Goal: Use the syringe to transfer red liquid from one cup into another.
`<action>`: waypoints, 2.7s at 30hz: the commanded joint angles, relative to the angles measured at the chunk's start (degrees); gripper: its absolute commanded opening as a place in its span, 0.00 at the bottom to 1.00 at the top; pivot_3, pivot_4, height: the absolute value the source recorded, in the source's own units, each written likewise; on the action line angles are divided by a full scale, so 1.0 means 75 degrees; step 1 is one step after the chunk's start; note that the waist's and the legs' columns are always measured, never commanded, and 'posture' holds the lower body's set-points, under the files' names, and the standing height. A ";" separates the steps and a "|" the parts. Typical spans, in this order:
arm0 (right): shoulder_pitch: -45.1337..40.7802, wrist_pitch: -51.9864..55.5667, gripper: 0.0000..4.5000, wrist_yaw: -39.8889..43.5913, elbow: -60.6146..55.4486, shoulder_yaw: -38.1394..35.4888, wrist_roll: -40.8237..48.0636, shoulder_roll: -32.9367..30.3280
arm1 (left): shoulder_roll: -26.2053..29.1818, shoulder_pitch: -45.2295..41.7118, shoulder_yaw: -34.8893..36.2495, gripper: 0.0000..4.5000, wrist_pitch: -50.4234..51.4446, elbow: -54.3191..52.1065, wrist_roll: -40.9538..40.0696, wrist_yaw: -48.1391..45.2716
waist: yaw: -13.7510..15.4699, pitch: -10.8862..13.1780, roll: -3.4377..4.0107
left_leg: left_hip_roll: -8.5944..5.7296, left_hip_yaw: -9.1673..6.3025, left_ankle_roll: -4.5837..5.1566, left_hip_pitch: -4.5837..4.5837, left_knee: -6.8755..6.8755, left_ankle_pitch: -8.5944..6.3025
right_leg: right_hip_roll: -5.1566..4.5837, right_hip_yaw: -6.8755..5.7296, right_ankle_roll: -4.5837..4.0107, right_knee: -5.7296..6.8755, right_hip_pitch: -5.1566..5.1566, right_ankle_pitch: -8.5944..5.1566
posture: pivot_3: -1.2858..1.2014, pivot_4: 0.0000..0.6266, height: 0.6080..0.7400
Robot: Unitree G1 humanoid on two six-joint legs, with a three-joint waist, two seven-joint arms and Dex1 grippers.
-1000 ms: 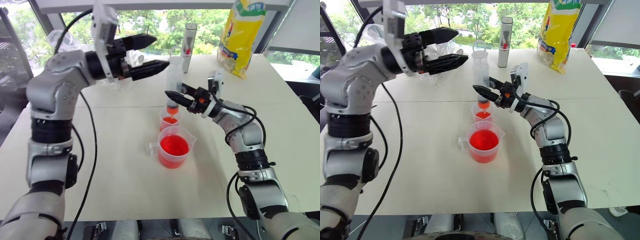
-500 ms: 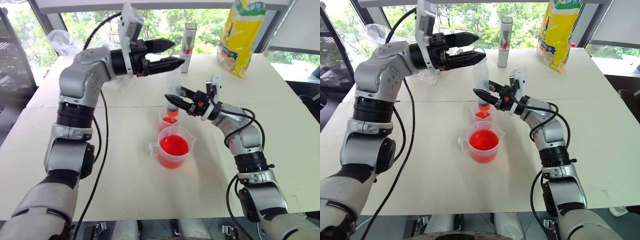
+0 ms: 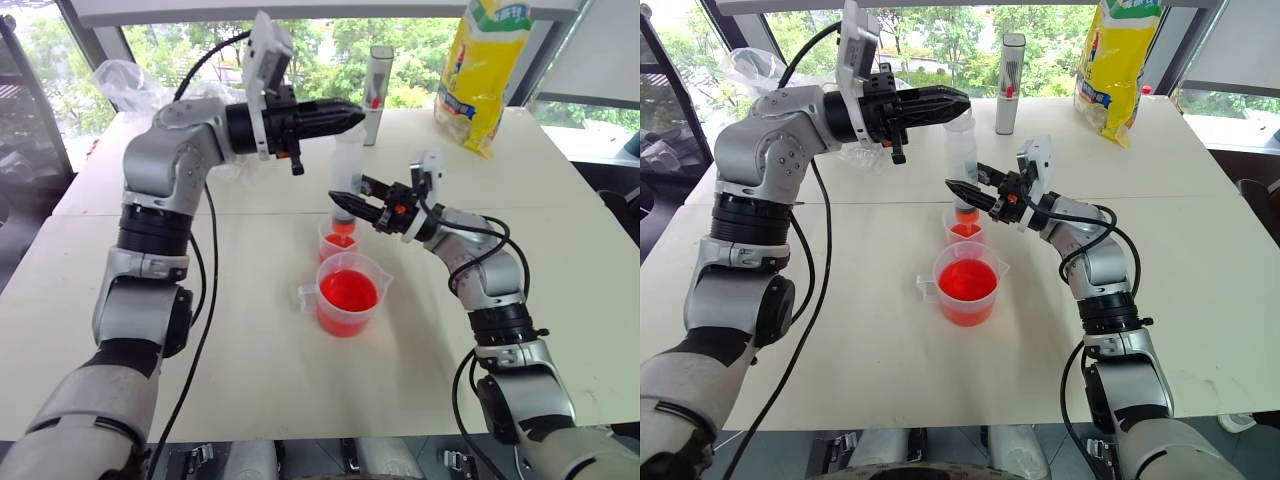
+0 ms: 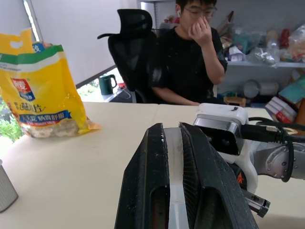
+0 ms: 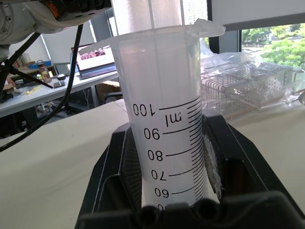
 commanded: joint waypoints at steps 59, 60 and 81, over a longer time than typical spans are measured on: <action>-0.0621 0.0968 0.31 -0.0249 -0.1391 -0.0576 0.0722 -0.0022 | 0.1261 0.1675 0.1124 1.00 0.1401 -0.2449 -0.0882 0.0895 | -0.0034 0.0000 0.0004 | 0.0010 -0.0001 0.0000 0.0002 -0.0007 0.0000 | -0.0010 0.0006 0.0000 0.0002 -0.0005 0.0000 | 0.52 0.24 1.00; -0.0636 0.0994 0.31 -0.0270 -0.1400 -0.0578 0.0736 -0.0023 | 0.1537 0.1958 0.1109 1.00 0.1565 -0.2727 -0.0953 0.0791 | -0.0027 0.0000 0.0004 | 0.0012 0.0001 0.0000 0.0005 -0.0009 0.0000 | -0.0011 0.0008 0.0000 0.0004 -0.0005 0.0000 | 0.52 0.24 1.00; -0.2663 0.7499 0.31 -0.1723 -0.1620 -0.0425 0.1684 -0.3385 | 0.3484 0.4426 0.0644 1.00 0.1721 -0.4827 -0.1540 -0.0609 | -0.0006 0.0004 0.0001 | 0.0006 0.0002 0.0003 -0.0011 -0.0019 -0.0002 | -0.0024 0.0017 -0.0008 -0.0025 -0.0014 -0.0003 | 0.52 0.24 1.00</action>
